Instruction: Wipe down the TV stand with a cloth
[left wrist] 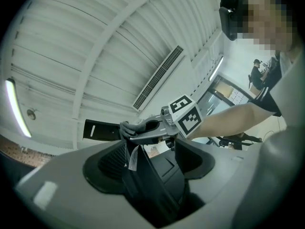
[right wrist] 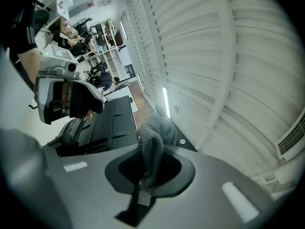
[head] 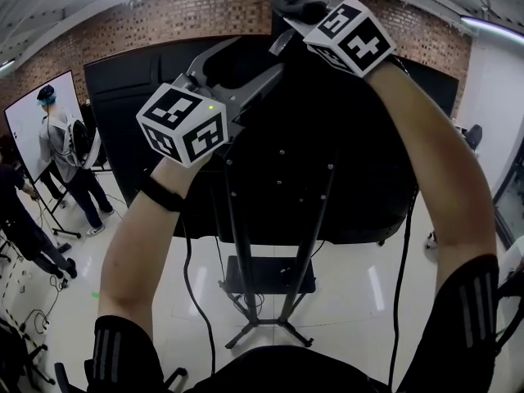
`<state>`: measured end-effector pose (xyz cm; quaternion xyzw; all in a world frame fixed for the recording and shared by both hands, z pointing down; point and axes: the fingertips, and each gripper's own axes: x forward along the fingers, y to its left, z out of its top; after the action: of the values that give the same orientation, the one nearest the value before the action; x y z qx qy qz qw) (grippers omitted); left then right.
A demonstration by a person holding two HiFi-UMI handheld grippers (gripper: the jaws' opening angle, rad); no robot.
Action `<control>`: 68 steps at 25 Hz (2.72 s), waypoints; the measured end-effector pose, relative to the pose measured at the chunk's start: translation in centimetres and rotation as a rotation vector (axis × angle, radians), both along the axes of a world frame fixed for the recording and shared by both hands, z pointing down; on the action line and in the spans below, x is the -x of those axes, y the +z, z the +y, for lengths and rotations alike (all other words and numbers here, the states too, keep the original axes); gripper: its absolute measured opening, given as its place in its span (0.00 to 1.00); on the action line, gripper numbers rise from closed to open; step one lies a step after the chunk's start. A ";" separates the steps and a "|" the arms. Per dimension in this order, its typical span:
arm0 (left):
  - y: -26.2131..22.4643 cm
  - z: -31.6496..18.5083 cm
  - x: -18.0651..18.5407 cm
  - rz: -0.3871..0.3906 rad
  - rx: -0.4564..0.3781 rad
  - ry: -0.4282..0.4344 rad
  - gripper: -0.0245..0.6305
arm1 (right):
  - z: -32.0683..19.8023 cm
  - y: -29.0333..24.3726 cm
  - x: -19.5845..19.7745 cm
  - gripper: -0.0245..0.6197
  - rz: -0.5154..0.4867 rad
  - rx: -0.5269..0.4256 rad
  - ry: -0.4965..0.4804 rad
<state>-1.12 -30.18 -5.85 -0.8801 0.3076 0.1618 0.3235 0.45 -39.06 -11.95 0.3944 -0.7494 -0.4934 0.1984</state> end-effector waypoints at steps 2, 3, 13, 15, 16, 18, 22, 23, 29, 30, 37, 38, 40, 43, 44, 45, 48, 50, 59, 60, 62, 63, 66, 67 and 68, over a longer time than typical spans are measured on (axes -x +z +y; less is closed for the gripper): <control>0.7 -0.2 0.0 0.005 0.012 0.006 0.53 | -0.1 1.0 0.2 0.08 0.022 0.002 0.010; 1.2 -0.3 0.0 0.007 0.019 0.009 0.53 | -0.2 1.6 0.3 0.08 0.034 0.003 0.015; 5.6 -1.4 0.0 0.011 0.095 0.024 0.53 | -0.5 8.1 0.8 0.08 0.138 0.010 0.060; 6.4 -1.0 -0.1 0.004 0.096 0.027 0.53 | -0.5 9.3 0.6 0.08 0.155 0.008 0.076; 6.7 -0.8 -0.2 0.002 0.098 0.029 0.53 | -0.5 10.0 0.6 0.08 0.169 0.007 0.082; 7.4 -0.6 -0.3 -0.003 0.106 0.032 0.53 | -0.5 11.4 0.5 0.08 0.207 0.009 0.089; 9.0 -0.5 -0.1 0.006 0.133 0.043 0.53 | -0.7 14.9 0.6 0.08 0.285 0.006 0.109; 9.5 -0.4 0.0 0.011 0.141 0.046 0.53 | -0.7 15.7 0.6 0.08 0.304 0.002 0.117; 12.5 0.4 0.4 0.038 0.175 0.047 0.53 | -1.2 20.1 0.5 0.08 0.396 -0.008 0.175; 13.2 0.3 0.4 0.038 0.184 0.044 0.53 | -1.2 20.7 0.5 0.08 0.404 -0.012 0.182; 17.9 0.0 0.6 0.022 0.242 0.021 0.53 | -1.0 22.0 0.5 0.08 0.407 -0.075 0.224; 18.4 0.0 0.6 0.022 0.248 0.021 0.53 | -0.9 22.1 0.5 0.08 0.409 -0.081 0.228; 19.2 0.2 0.6 0.019 0.257 0.021 0.53 | -0.8 22.5 0.4 0.08 0.436 -0.097 0.238; 20.6 0.1 0.6 0.011 0.271 0.019 0.53 | -0.9 24.8 0.6 0.08 0.541 -0.152 0.263; 21.1 0.0 0.6 0.010 0.278 0.018 0.53 | -1.0 25.9 0.7 0.08 0.564 -0.157 0.269; 21.5 -0.1 0.7 0.010 0.286 0.017 0.53 | -1.0 26.8 0.6 0.08 0.571 -0.146 0.271; 22.9 -0.4 0.9 0.010 0.310 0.013 0.53 | -0.8 28.9 0.4 0.08 0.555 -0.106 0.285; 23.9 -0.6 1.0 0.013 0.328 0.014 0.53 | -0.8 30.1 0.4 0.08 0.581 -0.134 0.294; 27.9 -1.0 1.1 0.021 0.402 0.028 0.53 | -1.2 36.4 0.8 0.08 0.698 -0.119 0.301; 28.4 -1.1 1.1 0.017 0.408 0.027 0.53 | -1.1 37.0 0.7 0.08 0.708 -0.122 0.308; 29.3 -1.1 1.2 0.012 0.420 0.025 0.53 | -1.2 38.3 0.5 0.08 0.726 -0.125 0.324; 29.7 -1.1 1.3 0.012 0.427 0.025 0.53 | -1.2 39.0 0.5 0.08 0.731 -0.117 0.327; 30.8 -1.2 1.5 0.014 0.447 0.029 0.53 | -1.2 40.8 0.5 0.08 0.738 -0.109 0.334; 31.3 -1.2 1.5 0.014 0.455 0.030 0.53 | -1.1 41.3 0.5 0.08 0.739 -0.107 0.338; 31.8 -1.3 1.6 0.013 0.464 0.031 0.53 | -1.2 41.8 0.5 0.08 0.739 -0.098 0.340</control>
<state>-2.69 -31.43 25.93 -0.9344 0.3251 0.0975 0.1080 0.00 -40.24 29.88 0.3177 -0.5274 -0.5972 0.5142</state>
